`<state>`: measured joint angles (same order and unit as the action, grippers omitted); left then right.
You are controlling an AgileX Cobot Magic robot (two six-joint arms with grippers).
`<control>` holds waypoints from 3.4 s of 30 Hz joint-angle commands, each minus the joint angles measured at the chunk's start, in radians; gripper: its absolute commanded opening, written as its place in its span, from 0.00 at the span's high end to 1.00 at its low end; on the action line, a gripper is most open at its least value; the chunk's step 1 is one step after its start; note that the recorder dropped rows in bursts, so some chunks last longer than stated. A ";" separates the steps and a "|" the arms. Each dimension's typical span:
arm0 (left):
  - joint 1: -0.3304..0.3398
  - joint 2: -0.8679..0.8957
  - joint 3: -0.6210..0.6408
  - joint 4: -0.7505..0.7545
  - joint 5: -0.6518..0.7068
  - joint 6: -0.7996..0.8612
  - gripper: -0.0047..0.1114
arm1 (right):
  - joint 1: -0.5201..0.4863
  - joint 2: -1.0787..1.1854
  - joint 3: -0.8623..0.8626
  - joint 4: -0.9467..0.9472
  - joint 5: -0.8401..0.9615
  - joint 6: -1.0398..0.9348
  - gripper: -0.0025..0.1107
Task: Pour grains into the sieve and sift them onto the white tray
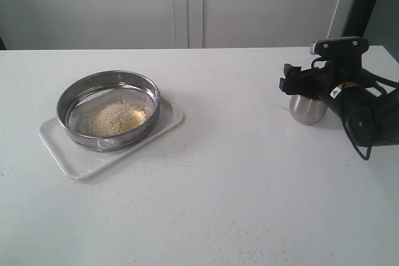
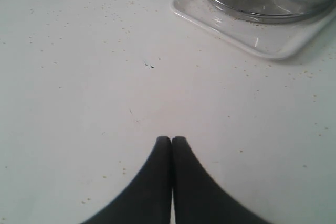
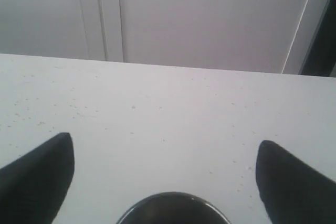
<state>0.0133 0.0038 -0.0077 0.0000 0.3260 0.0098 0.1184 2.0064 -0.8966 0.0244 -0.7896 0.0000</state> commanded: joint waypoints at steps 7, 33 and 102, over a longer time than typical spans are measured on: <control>0.001 -0.004 0.008 0.000 0.007 -0.010 0.96 | -0.009 -0.187 0.002 0.002 0.281 -0.009 0.25; 0.001 -0.004 0.008 0.000 0.007 -0.010 0.96 | -0.009 -0.585 0.002 0.002 1.071 -0.023 0.98; 0.001 -0.004 0.008 0.000 0.007 -0.010 0.96 | -0.009 -1.285 0.170 0.005 1.716 -0.011 0.98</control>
<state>0.0133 0.0038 -0.0077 0.0000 0.3260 0.0098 0.1148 0.7268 -0.7340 0.0244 0.9309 -0.0118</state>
